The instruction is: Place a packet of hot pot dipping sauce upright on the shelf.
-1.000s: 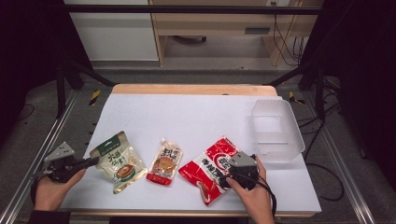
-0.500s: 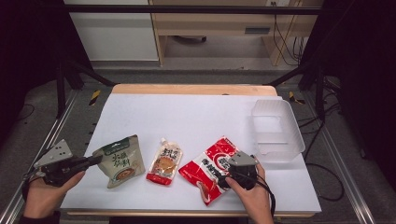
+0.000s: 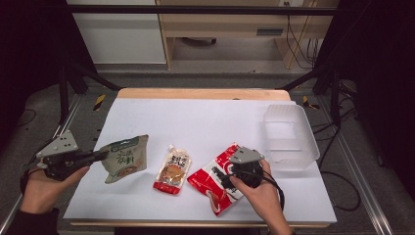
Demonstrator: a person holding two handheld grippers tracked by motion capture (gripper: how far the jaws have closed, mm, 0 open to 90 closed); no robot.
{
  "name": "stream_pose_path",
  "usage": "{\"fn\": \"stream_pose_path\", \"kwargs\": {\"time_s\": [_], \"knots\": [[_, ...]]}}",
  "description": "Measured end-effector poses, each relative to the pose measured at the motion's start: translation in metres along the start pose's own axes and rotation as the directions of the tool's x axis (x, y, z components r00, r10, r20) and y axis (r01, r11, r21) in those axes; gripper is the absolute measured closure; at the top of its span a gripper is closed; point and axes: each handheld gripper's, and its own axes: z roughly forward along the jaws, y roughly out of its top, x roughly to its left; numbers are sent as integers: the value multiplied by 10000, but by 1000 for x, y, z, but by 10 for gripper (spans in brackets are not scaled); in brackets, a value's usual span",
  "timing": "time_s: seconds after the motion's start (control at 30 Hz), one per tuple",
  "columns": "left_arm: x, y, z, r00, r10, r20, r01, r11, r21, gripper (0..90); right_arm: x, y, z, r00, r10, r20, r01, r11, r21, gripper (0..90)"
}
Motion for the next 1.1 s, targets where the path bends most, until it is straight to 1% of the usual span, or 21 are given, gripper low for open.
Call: {"fn": "stream_pose_path", "kwargs": {"time_s": [0.03,0.07,0.1,0.13,0.17,0.23,0.3,0.4,0.5,0.57,0.63,0.67,0.77,0.8,0.83,0.87,0.9,0.97,1.0,1.07,1.1], "knots": [[0,0,0,10000,0,0,0,10000,0,900,0,0,0,10000,0,0,0,10000,0,134],[1,7,0,9998,215,35,-215,9998,54,900,1,13,6,9990,-256,-369,262,9995,156,153],[1,10,0,9996,294,11,-295,9995,71,900,2,20,8,9969,-455,-643,476,9984,320,162],[1,13,0,9994,350,42,-351,9994,46,900,5,27,10,9941,-701,-827,746,9958,525,163],[2,17,1,9991,412,68,-412,9991,62,900,7,35,12,9905,-958,-985,1017,9932,573,163],[2,23,4,9987,482,172,-484,9988,74,900,14,52,14,9804,-1315,-1464,1425,9875,670,163],[3,28,9,9981,579,212,-582,9982,143,900,20,68,16,9695,-1801,-1663,1955,9773,811,177],[2,36,19,9968,676,437,-684,9975,170,900,24,87,20,9514,-2411,-1915,2635,9593,1013,232],[0,44,30,9950,822,563,-834,9964,183,900,23,101,20,9375,-2772,-2104,3066,9439,1227,238],[-1,50,37,9931,942,692,-956,9953,172,900,23,109,19,9256,-3010,-2294,3353,9333,1285,243],[-3,55,45,9915,1012,822,-1030,9945,182,900,21,117,18,9193,-3126,-2390,3505,9267,1360,244],[-3,58,49,9898,1082,927,-1107,9936,227,900,19,120,17,9170,-3175,-2414,3560,9244,1366,251],[-7,68,60,9859,1221,1146,-1260,9916,278,900,13,129,16,9138,-3244,-2445,3621,9232,1286,257],[-8,71,62,9843,1271,1222,-1310,9911,236,900,12,131,15,9125,-3302,-2415,3681,9203,1322,257],[-8,71,62,9843,1271,1222,-1310,9911,236,900,10,134,15,9077,-3451,-2387,3827,9141,1338,257],[-10,76,66,9808,1368,1390,-1408,9899,193,900,10,134,15,9077,-3451,-2387,3827,9141,1338,257],[-13,81,69,9786,1451,1461,-1489,9887,155,900,6,137,14,9079,-3521,-2274,3880,9112,1382,256],[-16,86,73,9742,1587,1605,-1632,9865,155,900,0,141,13,9091,-3623,-2055,3928,9099,1335,256],[-19,89,76,9718,1624,1709,-1675,9857,158,900,-2,143,12,9115,-3566,-2048,3876,9114,1384,256],[-23,92,83,9668,1752,1862,-1816,9832,182,900,-6,146,10,9131,-3523,-2054,3845,9115,1459,256],[-23,92,83,9668,1752,1862,-1816,9832,182,900,-8,147,10,9129,-3490,-2119,3829,9119,1479,256]]}}
